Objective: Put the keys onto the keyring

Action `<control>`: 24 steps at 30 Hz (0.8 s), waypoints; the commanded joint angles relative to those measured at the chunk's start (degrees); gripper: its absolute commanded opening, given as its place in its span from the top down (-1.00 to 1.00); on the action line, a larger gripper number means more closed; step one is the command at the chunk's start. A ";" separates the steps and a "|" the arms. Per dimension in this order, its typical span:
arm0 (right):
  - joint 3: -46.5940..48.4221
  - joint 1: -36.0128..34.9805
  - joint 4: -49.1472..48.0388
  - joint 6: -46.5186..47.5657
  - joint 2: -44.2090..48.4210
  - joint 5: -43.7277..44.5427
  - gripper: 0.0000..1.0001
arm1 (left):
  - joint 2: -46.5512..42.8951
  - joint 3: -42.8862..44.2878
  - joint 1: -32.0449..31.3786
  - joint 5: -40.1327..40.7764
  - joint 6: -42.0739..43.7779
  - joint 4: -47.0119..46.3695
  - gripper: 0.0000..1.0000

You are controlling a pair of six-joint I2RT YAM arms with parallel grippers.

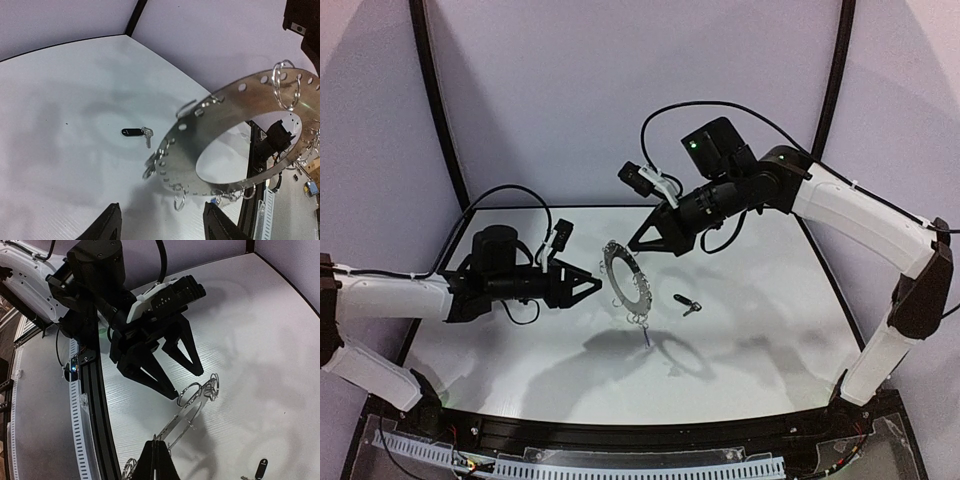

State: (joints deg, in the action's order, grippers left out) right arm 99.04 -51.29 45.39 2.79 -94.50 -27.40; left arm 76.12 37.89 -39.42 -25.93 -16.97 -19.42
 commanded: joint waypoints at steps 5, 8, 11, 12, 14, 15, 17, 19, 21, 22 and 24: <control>-0.10 -0.46 -1.15 0.42 1.54 -3.78 1.00 | 5.22 4.14 -0.04 -5.42 0.52 -4.38 -0.09; -0.12 -0.48 -1.42 -0.44 2.05 -3.43 1.00 | 6.24 4.94 -0.09 -8.55 1.15 -2.40 -0.08; 0.14 -0.48 -1.43 -1.48 2.51 -2.65 1.00 | 6.05 2.65 -0.05 -10.03 1.45 -3.61 -0.18; 0.43 -0.48 -1.37 -1.94 2.55 -2.43 1.00 | 5.97 2.07 -0.04 -9.49 1.65 -4.44 -0.20; 1.33 -0.52 -1.14 -2.71 2.52 -2.17 1.00 | 5.70 0.67 -0.04 -8.96 1.79 -5.31 -0.20; 2.00 -0.49 -0.90 -4.18 2.48 -1.99 1.00 | 5.53 0.31 -0.04 -9.36 1.51 -5.47 -0.20; 2.86 -0.48 -0.88 -5.59 2.52 -1.96 1.00 | 5.42 0.09 -0.04 -10.79 1.09 -6.56 -0.21; 3.75 -0.48 -0.99 -7.21 2.64 -2.01 1.00 | 5.28 -0.70 -0.04 -11.90 0.81 -8.44 -0.21; 4.58 -0.48 -1.17 -8.09 2.65 -2.19 1.00 | 5.12 -0.70 -0.07 -13.55 1.29 -9.56 -0.20; 4.93 -0.48 -1.15 -8.42 2.59 -2.22 1.00 | 4.97 -0.18 -0.05 -14.59 1.79 -9.05 -0.21; 6.41 -0.48 -0.88 -9.27 2.45 -2.42 1.00 | 4.17 2.21 -0.12 -17.63 6.69 -1.04 -0.21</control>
State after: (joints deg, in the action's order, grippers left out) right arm 101.84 -51.29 45.69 -3.40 -94.04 -29.54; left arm 82.17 38.15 -39.46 -37.76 -15.88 -25.41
